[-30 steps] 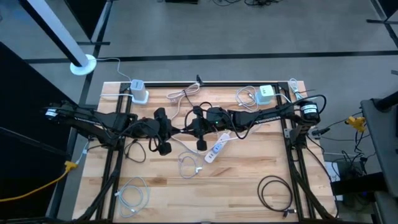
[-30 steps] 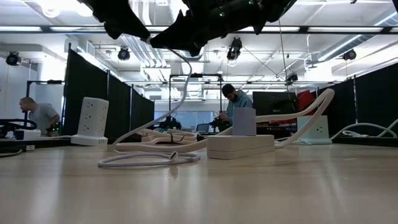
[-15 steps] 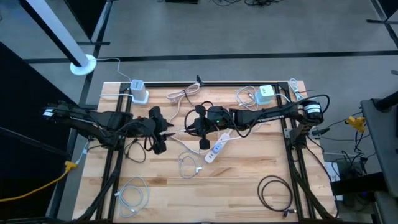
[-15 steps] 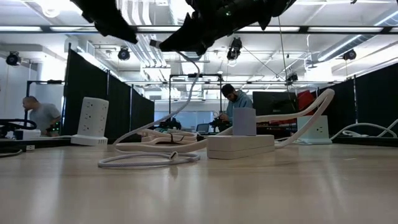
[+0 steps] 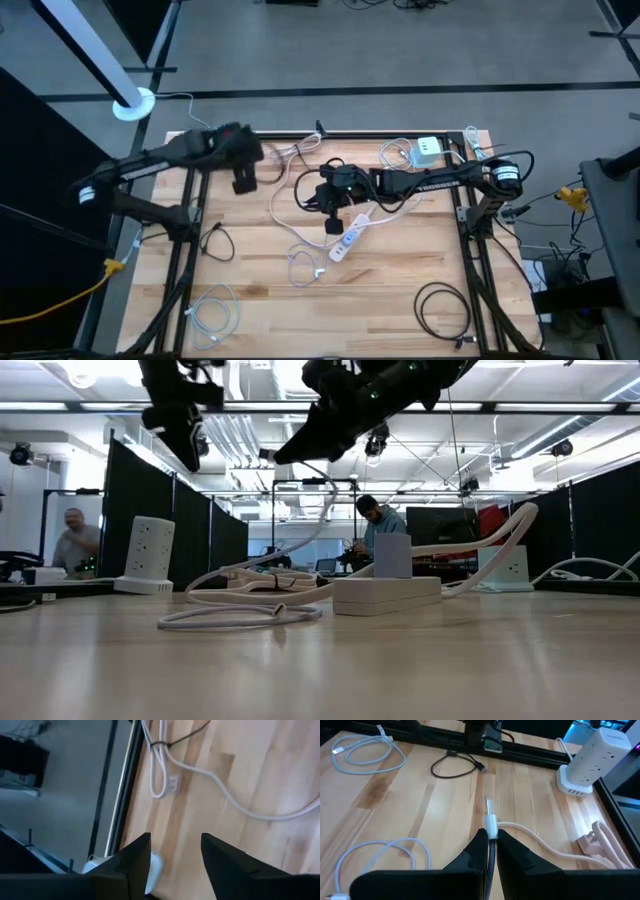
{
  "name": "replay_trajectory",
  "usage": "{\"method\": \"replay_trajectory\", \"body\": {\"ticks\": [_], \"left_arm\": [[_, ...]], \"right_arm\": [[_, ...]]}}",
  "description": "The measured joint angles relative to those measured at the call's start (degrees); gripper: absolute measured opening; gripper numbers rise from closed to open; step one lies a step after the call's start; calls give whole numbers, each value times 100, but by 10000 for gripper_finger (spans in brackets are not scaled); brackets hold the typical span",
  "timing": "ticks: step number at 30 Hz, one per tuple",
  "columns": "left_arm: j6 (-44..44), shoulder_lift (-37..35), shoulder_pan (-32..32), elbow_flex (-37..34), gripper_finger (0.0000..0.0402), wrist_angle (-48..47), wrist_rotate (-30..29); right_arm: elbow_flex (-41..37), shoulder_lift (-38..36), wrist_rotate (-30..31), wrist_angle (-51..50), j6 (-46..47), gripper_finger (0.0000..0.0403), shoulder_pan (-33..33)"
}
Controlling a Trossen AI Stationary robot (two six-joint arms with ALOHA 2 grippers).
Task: Insert USB
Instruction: Insert the purple charger cable into the white outlet extension
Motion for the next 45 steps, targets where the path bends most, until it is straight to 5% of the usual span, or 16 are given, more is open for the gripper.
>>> {"method": "replay_trajectory", "body": {"ticks": [16,22,29,39,45], "left_arm": [[2214,2651,1446,2579,158,-2215,119],[3012,3044,1739,2733,141,-2482,-821],[3216,3267,1901,2729,132,-2476,-1019],[2893,3454,2532,2726,229,-2239,-1151],[2802,3452,2658,2708,302,-2266,-716]], "right_arm": [[0,0,-40,-303,-94,12,-35],[-3,0,-51,-573,-42,12,-20],[-105,0,-466,-784,74,12,3],[-204,0,-498,-799,128,12,94],[-261,0,-498,-783,113,12,94]]}}
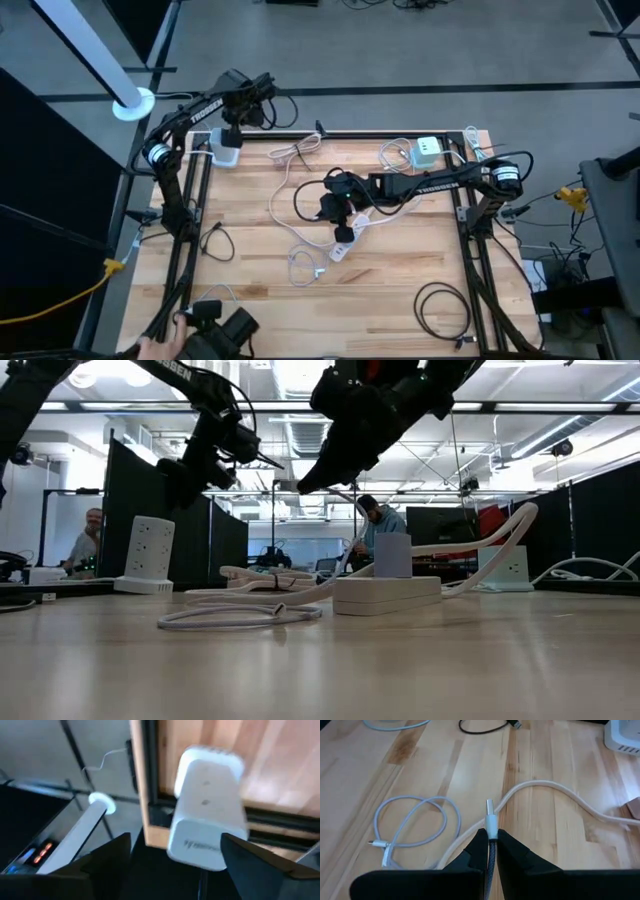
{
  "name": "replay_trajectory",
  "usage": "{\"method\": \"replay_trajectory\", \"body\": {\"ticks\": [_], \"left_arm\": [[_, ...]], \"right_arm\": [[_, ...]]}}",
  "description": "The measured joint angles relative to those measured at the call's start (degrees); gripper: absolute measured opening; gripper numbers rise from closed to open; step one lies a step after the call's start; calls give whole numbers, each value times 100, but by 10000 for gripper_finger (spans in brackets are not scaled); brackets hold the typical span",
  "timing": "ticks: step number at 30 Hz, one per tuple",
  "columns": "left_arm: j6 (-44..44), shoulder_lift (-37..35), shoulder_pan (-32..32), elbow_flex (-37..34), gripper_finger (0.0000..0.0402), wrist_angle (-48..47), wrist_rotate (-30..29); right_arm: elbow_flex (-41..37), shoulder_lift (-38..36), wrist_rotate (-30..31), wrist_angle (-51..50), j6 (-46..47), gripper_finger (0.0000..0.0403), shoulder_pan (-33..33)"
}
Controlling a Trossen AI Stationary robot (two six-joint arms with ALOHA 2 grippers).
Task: Insert USB
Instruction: Insert the purple charger cable into the white outlet extension
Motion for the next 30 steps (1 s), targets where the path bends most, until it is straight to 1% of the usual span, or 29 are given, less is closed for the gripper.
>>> {"method": "replay_trajectory", "body": {"ticks": [3,5,8,14,20,27,30], "left_arm": [[181,0,44,-83,324,-8,370],[359,0,72,-189,330,-15,439],[426,0,107,-366,330,-8,439],[428,-2,130,-546,317,-8,174],[200,-4,193,-669,316,-15,136],[129,-4,247,-1073,316,14,-46],[217,-7,252,-1224,316,108,-218]], "right_arm": [[-24,0,0,12,-6,12,0],[-56,0,-1,28,-9,12,0],[-109,2,0,24,-15,12,0],[-166,2,0,62,-58,12,0],[-185,2,0,111,-52,12,0],[-185,2,0,132,-30,12,0],[-185,2,0,136,6,12,0]]}}
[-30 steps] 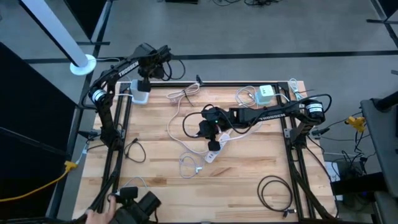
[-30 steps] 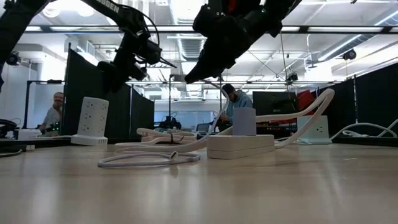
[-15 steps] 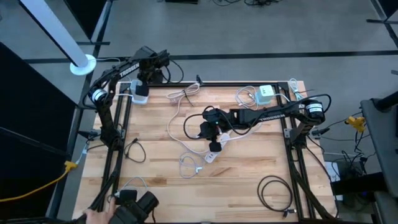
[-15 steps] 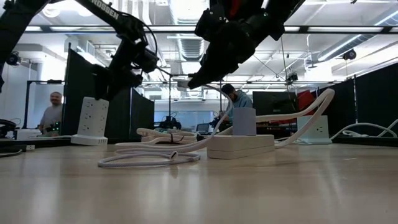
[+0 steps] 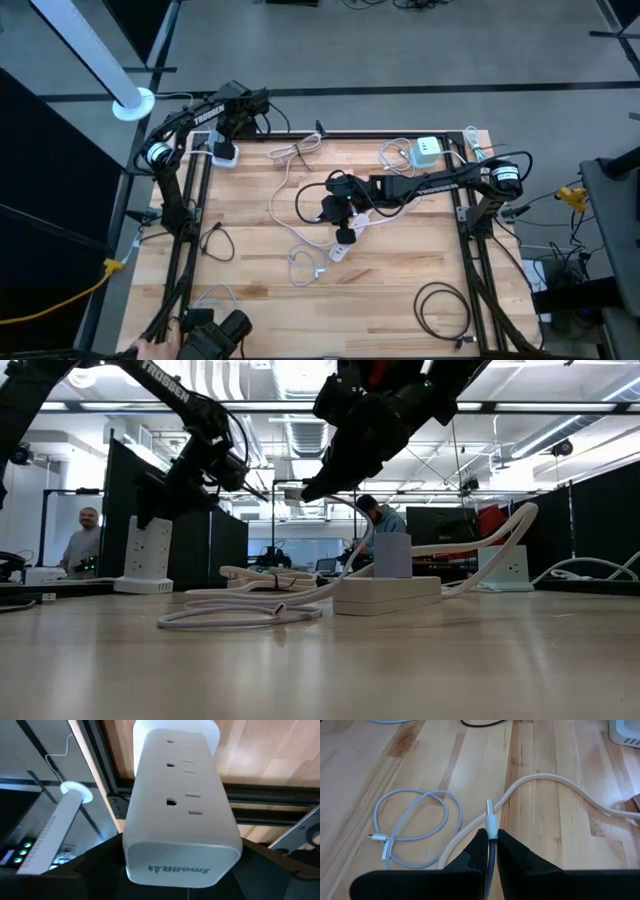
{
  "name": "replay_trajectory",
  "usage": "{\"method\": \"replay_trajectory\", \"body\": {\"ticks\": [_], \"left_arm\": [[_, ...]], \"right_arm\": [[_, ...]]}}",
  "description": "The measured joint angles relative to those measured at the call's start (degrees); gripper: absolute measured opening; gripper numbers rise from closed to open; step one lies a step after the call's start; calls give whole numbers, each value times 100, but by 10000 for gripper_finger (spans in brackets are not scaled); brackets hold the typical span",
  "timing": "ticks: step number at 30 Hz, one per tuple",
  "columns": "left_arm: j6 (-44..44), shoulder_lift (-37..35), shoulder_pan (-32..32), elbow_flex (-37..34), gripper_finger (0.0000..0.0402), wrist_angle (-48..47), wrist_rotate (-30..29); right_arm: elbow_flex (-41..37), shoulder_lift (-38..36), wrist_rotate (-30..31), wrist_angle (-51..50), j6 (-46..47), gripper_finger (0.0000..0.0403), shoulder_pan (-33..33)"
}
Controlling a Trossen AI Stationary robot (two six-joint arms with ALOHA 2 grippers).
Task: Insert USB
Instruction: Insert the purple charger cable into the white outlet extension
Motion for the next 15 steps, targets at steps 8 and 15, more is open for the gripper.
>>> {"method": "replay_trajectory", "body": {"ticks": [8,15], "left_arm": [[433,-15,12,-372,296,328,-292],[408,-35,9,-490,296,377,-304]], "right_arm": [[-2,0,0,4,9,12,0],[-4,0,-2,0,41,12,0]]}}
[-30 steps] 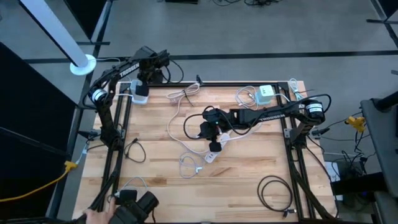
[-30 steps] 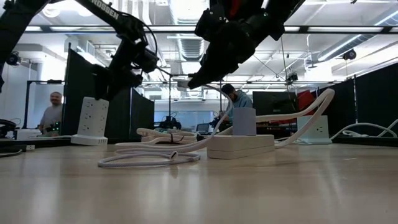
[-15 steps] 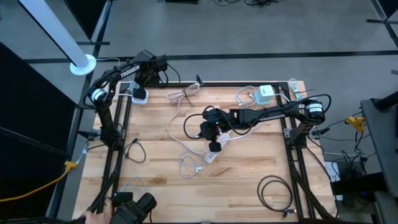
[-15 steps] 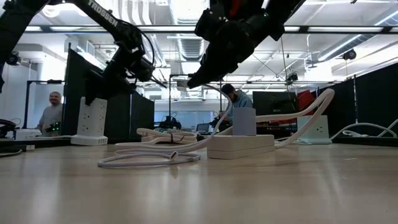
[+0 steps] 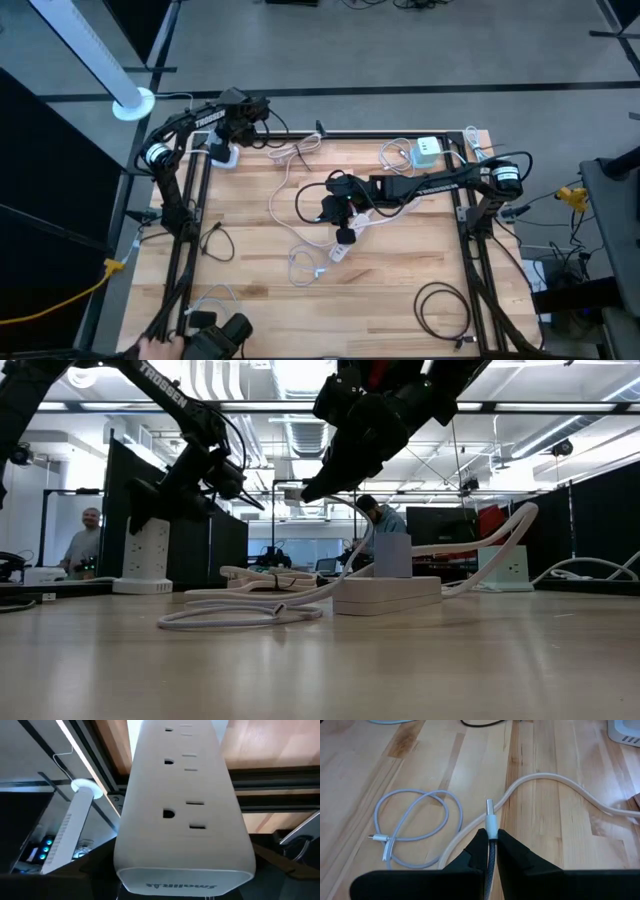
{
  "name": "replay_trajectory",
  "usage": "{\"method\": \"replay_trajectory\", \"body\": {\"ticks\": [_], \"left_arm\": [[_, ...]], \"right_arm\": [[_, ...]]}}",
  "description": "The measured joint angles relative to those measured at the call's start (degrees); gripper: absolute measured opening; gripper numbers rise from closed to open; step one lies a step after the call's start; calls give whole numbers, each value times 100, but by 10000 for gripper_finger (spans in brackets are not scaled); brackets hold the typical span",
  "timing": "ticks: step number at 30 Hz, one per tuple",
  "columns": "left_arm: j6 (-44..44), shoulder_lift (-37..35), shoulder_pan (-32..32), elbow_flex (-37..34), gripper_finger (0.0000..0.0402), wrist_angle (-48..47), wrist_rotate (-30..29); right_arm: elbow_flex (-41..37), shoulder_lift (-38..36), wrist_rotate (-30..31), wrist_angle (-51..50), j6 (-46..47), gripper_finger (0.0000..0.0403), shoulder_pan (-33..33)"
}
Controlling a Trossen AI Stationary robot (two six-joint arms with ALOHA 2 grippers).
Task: Insert USB
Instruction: Insert the purple charger cable into the white outlet extension
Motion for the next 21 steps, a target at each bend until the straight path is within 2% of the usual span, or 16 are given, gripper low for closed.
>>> {"method": "replay_trajectory", "body": {"ticks": [4,9,15,21], "left_arm": [[-447,-80,-28,97,296,-72,345],[-716,-511,-405,90,296,-36,1180],[-963,-1089,-1235,66,296,158,1706],[-1281,-1290,-2250,63,296,545,2387]], "right_arm": [[0,0,2,10,-43,12,0],[0,0,5,17,-48,12,0],[-2,0,50,159,-48,12,-2],[-2,2,52,200,-45,12,-4]]}}
